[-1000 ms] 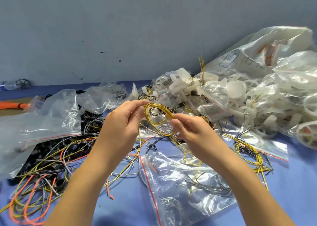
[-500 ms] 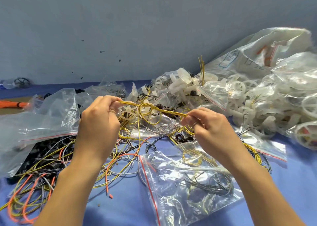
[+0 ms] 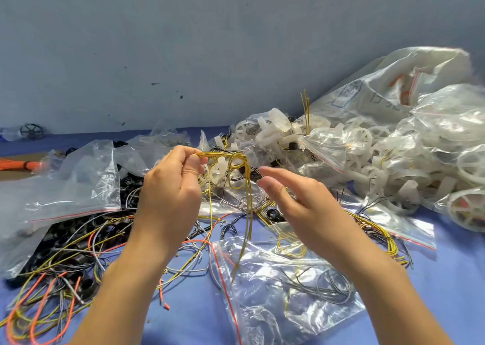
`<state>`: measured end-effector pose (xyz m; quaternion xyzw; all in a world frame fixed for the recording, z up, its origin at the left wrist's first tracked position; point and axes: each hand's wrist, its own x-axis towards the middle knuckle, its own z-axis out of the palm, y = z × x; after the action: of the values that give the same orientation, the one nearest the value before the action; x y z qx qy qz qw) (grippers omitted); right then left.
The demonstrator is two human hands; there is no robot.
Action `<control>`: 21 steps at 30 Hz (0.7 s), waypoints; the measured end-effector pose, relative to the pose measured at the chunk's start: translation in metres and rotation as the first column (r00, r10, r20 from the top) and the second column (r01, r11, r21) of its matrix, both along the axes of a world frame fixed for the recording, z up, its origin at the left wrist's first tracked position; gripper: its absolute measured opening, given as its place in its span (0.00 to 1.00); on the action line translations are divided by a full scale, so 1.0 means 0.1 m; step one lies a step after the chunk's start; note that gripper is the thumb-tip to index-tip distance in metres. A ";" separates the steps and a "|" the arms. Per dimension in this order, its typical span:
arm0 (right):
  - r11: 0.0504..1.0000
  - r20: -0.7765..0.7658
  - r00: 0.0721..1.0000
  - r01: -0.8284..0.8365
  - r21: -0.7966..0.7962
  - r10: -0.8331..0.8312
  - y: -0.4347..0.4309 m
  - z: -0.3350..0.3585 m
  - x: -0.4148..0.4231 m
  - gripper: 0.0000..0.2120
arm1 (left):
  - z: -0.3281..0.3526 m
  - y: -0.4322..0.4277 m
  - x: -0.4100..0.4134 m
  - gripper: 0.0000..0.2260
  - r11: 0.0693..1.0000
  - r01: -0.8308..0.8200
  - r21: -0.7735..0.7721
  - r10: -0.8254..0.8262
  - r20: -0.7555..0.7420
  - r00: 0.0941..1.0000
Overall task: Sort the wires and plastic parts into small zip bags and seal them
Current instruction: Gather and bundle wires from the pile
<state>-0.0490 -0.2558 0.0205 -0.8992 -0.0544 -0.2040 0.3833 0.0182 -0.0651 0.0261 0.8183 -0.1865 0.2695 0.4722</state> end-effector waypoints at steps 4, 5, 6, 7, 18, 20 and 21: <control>0.994 0.029 0.998 -0.062 0.085 0.060 0.09 0.01 0.01 0.13 | 0.03 -0.05 -0.05 0.10 0.989 0.109 -0.101 -0.111 -0.013 0.994; 0.976 0.012 0.993 -0.116 0.185 0.115 0.10 0.01 0.00 0.11 | 0.03 -0.06 -0.05 0.10 0.987 0.117 -0.110 -0.119 -0.015 0.993; 0.930 -0.007 0.985 -0.161 0.331 0.173 0.12 0.02 -0.01 0.10 | 0.02 -0.07 -0.05 0.10 0.988 0.119 -0.098 -0.121 -0.013 0.993; 0.867 -0.026 0.978 -0.172 0.468 0.208 0.12 0.02 0.00 0.11 | 0.01 -0.08 -0.05 0.10 0.991 0.114 -0.064 -0.114 -0.005 0.993; 0.787 -0.123 0.974 -0.075 0.612 0.188 0.03 -0.08 0.06 0.07 | -0.13 -0.15 -0.04 0.07 0.968 0.086 0.237 -0.090 0.009 0.996; 0.760 -0.049 0.991 -0.065 0.647 0.126 0.03 -0.10 0.07 0.08 | -0.18 -0.20 -0.05 0.08 0.953 0.169 0.252 -0.143 -0.115 0.983; 0.746 -0.001 0.994 -0.082 0.661 0.109 0.04 -0.11 0.07 0.09 | -0.21 -0.23 -0.06 0.09 0.950 0.245 0.195 -0.202 -0.217 0.955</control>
<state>-0.0420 -0.2517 0.0096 -0.7059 -0.0172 -0.1724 0.6868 0.0119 -0.0882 0.0055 0.8613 -0.2601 0.1107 0.4222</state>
